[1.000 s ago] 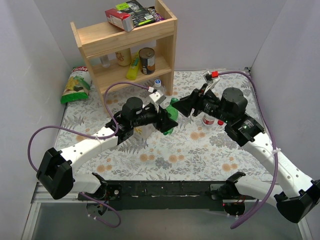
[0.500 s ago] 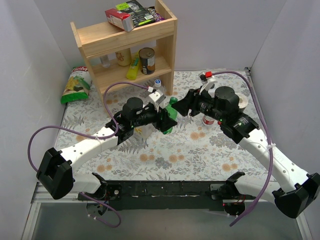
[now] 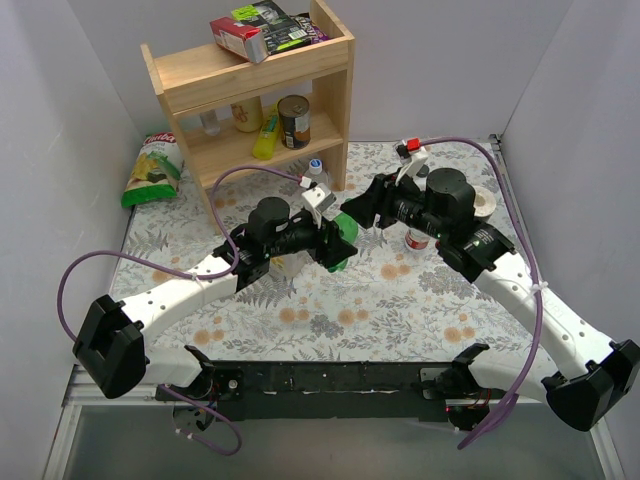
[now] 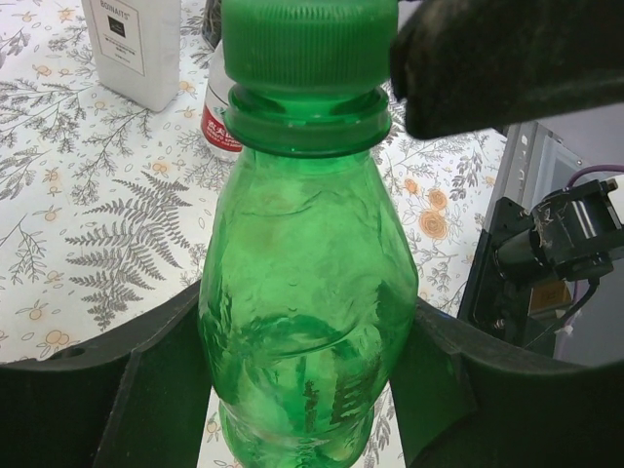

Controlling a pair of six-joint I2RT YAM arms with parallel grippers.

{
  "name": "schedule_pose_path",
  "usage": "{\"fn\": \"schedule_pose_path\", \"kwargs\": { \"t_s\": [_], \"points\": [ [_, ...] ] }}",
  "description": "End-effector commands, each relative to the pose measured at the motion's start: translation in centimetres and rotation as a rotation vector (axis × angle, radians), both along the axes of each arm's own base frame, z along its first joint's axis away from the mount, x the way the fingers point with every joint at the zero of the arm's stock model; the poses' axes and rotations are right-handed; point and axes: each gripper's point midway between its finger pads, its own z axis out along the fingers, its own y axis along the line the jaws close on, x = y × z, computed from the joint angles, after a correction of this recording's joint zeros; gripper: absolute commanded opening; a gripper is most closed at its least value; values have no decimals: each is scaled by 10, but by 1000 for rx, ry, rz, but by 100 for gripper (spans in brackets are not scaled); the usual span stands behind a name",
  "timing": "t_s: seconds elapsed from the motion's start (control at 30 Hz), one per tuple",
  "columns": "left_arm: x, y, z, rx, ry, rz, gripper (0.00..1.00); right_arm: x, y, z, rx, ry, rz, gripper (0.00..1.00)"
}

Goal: Unscrew the bottle caps

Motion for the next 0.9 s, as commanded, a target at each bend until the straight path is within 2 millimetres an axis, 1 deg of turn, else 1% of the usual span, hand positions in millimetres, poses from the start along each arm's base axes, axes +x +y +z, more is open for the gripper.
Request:
{"fn": "schedule_pose_path", "kwargs": {
  "t_s": [0.0, 0.23, 0.47, 0.63, 0.73, 0.77, 0.8, 0.87],
  "points": [
    [-1, -4, 21, -28, -55, -5, 36, 2, 3, 35, 49, -96, 4, 58],
    [-3, -5, 21, -26, -61, -12, 36, 1, 10, 29, 48, -80, 41, 56],
    [-5, -7, 19, -22, -60, -21, 36, 1, 14, 33, 65, -91, 56, 51],
    [-6, -8, 20, -25, -59, -28, 36, 3, 15, 32, 62, -90, 57, 44],
    [-11, -9, 23, -38, -63, -53, 36, 0, 19, 30, 65, -93, 83, 39],
    [-13, -9, 25, -45, -67, -63, 36, 0, 19, 29, 65, -94, 90, 38],
    [-19, -10, 28, -56, -72, -95, 36, 0, 19, 29, 59, -105, 94, 34],
    [-27, -10, 35, -80, -91, -130, 36, -1, 17, 28, 54, -114, 114, 31]
  ]
}}
